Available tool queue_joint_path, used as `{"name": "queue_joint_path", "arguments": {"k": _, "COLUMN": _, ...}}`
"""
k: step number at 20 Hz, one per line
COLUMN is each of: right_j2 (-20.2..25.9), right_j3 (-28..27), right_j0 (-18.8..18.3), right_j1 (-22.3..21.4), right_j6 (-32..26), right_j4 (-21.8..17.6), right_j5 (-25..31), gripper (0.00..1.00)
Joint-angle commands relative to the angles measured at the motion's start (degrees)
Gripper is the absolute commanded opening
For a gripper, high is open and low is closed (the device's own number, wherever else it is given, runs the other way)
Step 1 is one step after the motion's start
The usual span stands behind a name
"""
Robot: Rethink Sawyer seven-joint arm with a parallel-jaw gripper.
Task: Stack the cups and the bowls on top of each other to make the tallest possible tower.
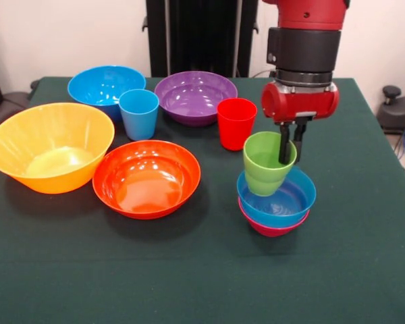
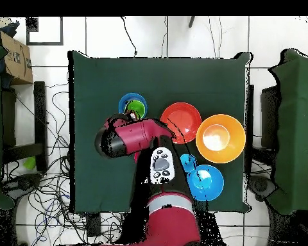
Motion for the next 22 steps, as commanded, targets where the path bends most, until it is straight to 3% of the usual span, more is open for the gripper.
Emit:
{"name": "queue_joint_path", "arguments": {"k": 1, "right_j2": 1.54, "right_j3": -5.29, "right_j0": -0.32, "right_j1": 3.93, "right_j6": 6.63, "right_j4": -0.15, "right_j5": -3.57, "gripper": 0.0}}
{"name": "queue_joint_path", "arguments": {"k": 10, "right_j2": -0.53, "right_j3": -9.0, "right_j0": 2.42, "right_j1": 6.5, "right_j6": 8.39, "right_j4": 1.32, "right_j5": -3.55, "gripper": 0.0}}
{"name": "queue_joint_path", "arguments": {"k": 22, "right_j2": 0.39, "right_j3": -7.25, "right_j0": 2.44, "right_j1": 5.98, "right_j6": 8.43, "right_j4": 2.01, "right_j5": -3.69, "gripper": 0.0}}
